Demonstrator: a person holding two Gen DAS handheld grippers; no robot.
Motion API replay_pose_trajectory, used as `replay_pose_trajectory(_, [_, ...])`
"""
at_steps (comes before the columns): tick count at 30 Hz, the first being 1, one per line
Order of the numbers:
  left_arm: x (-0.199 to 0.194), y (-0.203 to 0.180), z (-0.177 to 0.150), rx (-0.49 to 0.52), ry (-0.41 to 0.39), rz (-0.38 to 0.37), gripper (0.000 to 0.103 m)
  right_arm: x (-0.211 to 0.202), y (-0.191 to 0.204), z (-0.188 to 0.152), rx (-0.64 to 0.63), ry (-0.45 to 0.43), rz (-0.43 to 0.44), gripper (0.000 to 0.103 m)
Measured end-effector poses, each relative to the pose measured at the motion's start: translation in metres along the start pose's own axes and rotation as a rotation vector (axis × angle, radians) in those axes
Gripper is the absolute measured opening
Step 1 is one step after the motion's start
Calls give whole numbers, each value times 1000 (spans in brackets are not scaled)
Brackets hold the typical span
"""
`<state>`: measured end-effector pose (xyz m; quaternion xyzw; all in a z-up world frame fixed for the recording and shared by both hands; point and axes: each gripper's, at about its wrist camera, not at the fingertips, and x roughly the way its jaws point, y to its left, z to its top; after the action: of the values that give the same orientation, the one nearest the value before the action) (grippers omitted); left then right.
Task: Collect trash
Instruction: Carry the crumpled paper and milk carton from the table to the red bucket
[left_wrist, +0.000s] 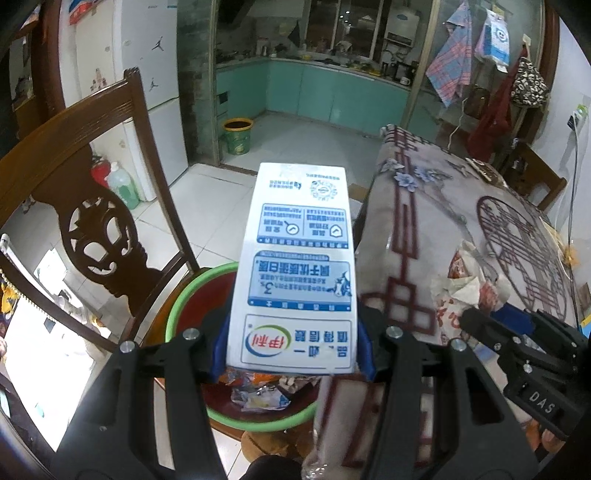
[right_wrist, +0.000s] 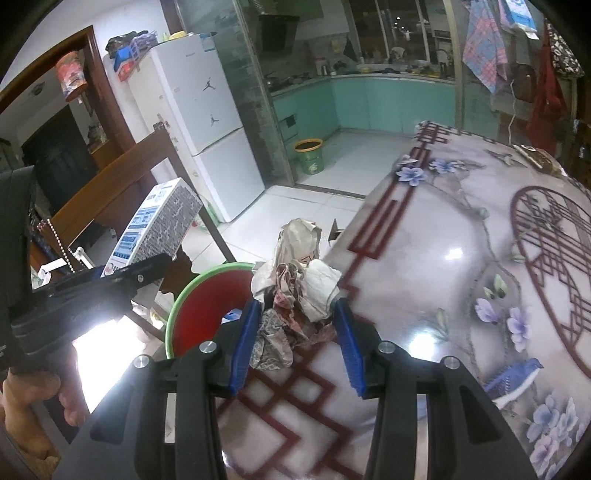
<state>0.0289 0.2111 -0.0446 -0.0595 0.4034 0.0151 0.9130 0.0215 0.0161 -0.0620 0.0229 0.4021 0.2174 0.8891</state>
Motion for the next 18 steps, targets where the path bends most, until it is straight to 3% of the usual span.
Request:
replay_pose_trajectory(8, [12,25,-3,-55,44,42,51,29,15,6,-18,32,44,41])
replay_pose_trajectory(18, [28,42,-17,-37,112,73,51,70,29,11,6,88,125,41])
